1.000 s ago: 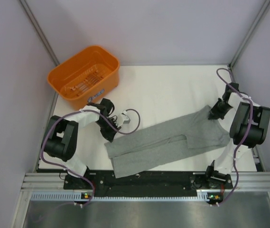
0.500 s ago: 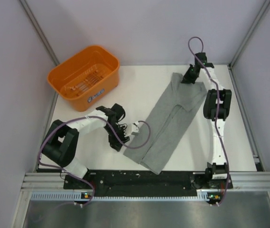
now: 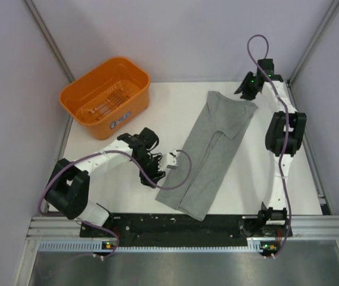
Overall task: Fold and stack the t-shirts
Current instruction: Rotate the tshirt 90 degrees
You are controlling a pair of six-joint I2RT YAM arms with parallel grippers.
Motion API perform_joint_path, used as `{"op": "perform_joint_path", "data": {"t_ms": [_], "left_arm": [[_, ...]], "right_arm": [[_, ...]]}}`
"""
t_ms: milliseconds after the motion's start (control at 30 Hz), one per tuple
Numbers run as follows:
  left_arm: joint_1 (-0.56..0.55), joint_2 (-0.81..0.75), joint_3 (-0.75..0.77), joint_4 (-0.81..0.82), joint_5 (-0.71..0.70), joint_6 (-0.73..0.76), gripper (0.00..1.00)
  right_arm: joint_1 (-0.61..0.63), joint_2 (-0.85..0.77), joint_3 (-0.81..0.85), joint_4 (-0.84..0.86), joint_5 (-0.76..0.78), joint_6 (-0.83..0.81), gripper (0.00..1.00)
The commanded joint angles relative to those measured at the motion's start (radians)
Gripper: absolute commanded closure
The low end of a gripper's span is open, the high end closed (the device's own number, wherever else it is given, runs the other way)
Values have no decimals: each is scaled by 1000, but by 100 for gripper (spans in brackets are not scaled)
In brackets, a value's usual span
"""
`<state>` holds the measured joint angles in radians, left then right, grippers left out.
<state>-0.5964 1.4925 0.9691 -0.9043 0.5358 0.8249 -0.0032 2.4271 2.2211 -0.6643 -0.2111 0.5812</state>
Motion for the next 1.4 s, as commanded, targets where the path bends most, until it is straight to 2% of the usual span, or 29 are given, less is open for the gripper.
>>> {"op": "perform_joint_path", "data": {"t_ms": [0, 67, 200, 233, 300, 433, 500, 567, 633, 667, 833, 867, 967, 1000, 1067, 1167, 1367], "left_arm": [[-5, -18, -16, 115, -8, -13, 48], [-3, -6, -29, 165, -63, -46, 48], [-3, 5, -38, 180, -102, -53, 49], [-5, 0, -41, 179, -99, -52, 49], [-5, -15, -56, 177, -88, -50, 49], [-3, -52, -81, 168, -51, -38, 49], [-5, -66, -87, 144, -30, -20, 49], [-3, -89, -95, 107, 2, 2, 48], [-3, -113, -104, 85, 38, 31, 48], [-5, -124, -105, 78, 58, 42, 47], [-34, -118, -79, 81, 72, 52, 42], [-55, -114, -75, 87, 67, 51, 42], [-126, -87, -60, 99, 41, 49, 41], [-156, -80, -58, 107, 29, 46, 41], [-184, -64, -58, 122, 1, 46, 41], [-198, -63, -63, 159, -16, 49, 41], [-233, -57, -61, 205, 62, 103, 40]], "right_arm": [[-38, -282, -171, 57, 13, -122, 58], [-60, -319, -286, 57, 58, -126, 53], [-107, -312, -403, 54, 79, -109, 45], [-116, -300, -414, 49, 72, -107, 32], [-118, -275, -420, 45, 65, -116, 32], [-118, -211, -413, 40, -2, -104, 40], [-118, -175, -410, 40, -25, -89, 49], [-118, -133, -393, 42, -50, -78, 75], [-116, -85, -348, 48, -95, -61, 93], [-112, -54, -318, 52, -126, -49, 100], [-67, 102, -27, 52, -212, 52, 100], [-58, 124, 27, 52, -215, 60, 96], [-44, 156, 135, 58, -214, 88, 60], [-46, 142, 124, 58, -205, 80, 44], [-53, 83, 65, 58, -183, 36, 22], [-93, -66, -79, 65, -146, -55, 1], [-147, -490, -472, 230, -111, -245, 1]]}}
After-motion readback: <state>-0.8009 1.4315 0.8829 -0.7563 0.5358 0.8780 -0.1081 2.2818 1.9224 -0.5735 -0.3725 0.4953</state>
